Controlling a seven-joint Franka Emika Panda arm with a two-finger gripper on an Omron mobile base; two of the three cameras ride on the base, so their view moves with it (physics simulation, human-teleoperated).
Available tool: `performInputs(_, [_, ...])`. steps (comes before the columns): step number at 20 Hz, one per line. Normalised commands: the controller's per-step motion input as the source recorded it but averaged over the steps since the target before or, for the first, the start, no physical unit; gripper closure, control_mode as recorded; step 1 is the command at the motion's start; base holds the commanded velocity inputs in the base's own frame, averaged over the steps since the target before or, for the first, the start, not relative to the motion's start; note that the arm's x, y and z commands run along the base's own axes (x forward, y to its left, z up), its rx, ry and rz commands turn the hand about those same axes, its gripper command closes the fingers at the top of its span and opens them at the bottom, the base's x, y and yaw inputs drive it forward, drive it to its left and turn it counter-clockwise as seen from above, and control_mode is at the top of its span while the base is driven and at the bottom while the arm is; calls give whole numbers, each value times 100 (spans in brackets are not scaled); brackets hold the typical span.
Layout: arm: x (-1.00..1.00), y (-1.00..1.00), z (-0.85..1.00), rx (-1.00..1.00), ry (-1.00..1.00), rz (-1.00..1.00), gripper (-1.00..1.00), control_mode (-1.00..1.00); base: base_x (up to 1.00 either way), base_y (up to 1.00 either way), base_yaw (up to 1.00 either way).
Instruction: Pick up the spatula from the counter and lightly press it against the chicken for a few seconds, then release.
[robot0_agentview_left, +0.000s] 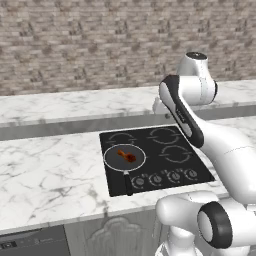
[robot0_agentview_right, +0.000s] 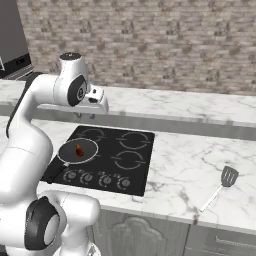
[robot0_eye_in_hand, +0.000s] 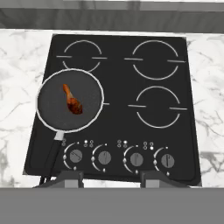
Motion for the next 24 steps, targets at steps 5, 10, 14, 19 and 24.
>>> performInputs(5, [-26,-3,-3,0,-4,0,-100,-100,0,0,0])
performInputs(10, [-42,-34,-14,0,-14,-3,-100,-100,0,0,0])
performInputs(14, [-36,-44,-25,0,-6,-5,-100,-100,0,0,0])
performInputs(19, [-32,-53,-25,0,-1,-7,-100,-100,0,0,0])
performInputs(24, [-27,-54,-6,0,0,-8,-100,-100,0,0,0])
